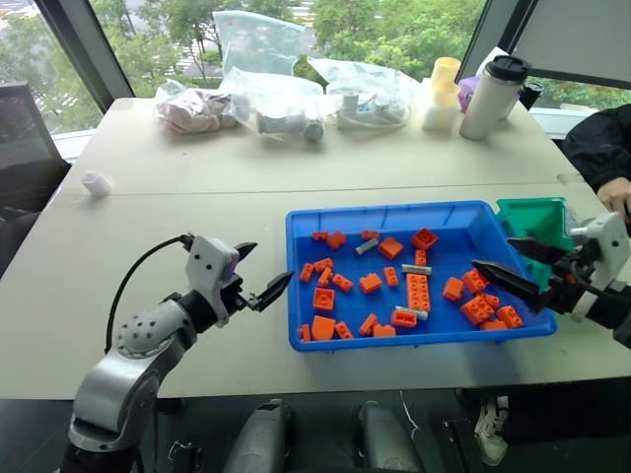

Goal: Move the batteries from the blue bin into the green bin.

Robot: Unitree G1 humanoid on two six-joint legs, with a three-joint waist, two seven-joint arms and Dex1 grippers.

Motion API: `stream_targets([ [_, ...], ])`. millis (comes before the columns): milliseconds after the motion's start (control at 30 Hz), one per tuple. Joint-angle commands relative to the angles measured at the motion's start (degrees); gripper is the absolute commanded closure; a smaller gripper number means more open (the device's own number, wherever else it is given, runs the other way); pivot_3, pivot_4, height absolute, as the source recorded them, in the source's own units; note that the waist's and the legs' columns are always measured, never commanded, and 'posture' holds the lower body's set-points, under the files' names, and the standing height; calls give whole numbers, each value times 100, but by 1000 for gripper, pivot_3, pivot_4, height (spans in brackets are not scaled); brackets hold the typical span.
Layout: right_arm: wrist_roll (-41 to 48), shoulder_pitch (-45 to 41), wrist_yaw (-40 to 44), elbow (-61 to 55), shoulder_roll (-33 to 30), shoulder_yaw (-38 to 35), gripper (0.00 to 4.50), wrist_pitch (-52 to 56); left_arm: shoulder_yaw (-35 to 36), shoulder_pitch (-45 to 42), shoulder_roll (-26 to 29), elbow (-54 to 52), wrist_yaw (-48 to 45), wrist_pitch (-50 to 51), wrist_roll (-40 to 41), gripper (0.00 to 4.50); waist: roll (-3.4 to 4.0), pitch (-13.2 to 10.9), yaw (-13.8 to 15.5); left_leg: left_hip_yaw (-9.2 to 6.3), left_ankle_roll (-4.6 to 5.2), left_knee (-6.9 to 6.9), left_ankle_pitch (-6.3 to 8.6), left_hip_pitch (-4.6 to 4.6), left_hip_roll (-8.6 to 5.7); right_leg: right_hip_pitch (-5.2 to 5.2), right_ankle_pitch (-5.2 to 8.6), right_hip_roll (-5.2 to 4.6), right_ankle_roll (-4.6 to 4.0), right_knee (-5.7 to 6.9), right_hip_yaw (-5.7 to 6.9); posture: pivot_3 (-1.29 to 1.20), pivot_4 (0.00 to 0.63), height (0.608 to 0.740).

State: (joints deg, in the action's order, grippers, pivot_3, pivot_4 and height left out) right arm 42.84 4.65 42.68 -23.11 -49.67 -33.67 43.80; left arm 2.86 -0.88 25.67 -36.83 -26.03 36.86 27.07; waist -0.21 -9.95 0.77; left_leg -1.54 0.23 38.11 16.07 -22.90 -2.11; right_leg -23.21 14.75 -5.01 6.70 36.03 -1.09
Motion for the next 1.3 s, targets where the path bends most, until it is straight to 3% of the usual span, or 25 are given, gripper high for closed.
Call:
stream_targets([
  [33, -7, -61, 23, -49, -41, -168, 25, -136, 57, -61, 6, -227, 14, -75, 84, 0, 0, 0, 0, 0, 0, 0, 0, 0, 0, 0, -1, 0, 2, 0, 0, 0, 150, 740],
  [567, -129, -215, -116, -21, 68, 82, 25, -243, 169, -319, -90, -22, 350, -11, 19, 0, 0, 0, 1, 1, 0, 0, 0, 0, -2, 1, -1, 3, 2, 0, 0, 0, 150, 740],
  [733, -526, -610, -369, 156, -14, 542, 25, -256, 116, -493, 203, 72, 51, 246, 176, 0, 1, 0, -6, 2, 0, 1, 0, 2, -3, 1, -1, 6, 2, 1, 0, 0, 150, 740],
  [867, -196, -855, -319, -114, 38, 808, 25, 89, 240, -648, 571, 239, -374, 258, 292, 0, 0, 0, -6, 1, 0, 0, 0, 0, -1, -2, -1, 7, 3, 1, 1, 0, 150, 740],
  [967, -169, -1243, -273, -174, -6, 1420, 25, 375, 248, -1034, 1029, 602, -893, 262, 384, 0, -1, -1, -10, 1, 0, 0, 0, 2, -2, -1, 1, 7, -1, 1, 1, 0, 150, 740],
  [1133, -1217, -2584, -345, 552, 305, 3219, 25, 237, -5, -1866, 1845, 1311, -2203, 258, 592, 0, -4, -4, -50, 2, 0, 1, -1, 4, -2, -6, 2, 12, -4, 5, 2, 0, 150, 740],
  [1300, -1644, -3585, -671, 1203, 1015, 4004, 25, 695, -146, -2013, 1981, 1142, -2546, 366, 769, 0, -3, -5, -61, 2, -3, 0, -2, -33, -3, -41, -8, 9, 14, 2, 1, 0, 150, 740],
])
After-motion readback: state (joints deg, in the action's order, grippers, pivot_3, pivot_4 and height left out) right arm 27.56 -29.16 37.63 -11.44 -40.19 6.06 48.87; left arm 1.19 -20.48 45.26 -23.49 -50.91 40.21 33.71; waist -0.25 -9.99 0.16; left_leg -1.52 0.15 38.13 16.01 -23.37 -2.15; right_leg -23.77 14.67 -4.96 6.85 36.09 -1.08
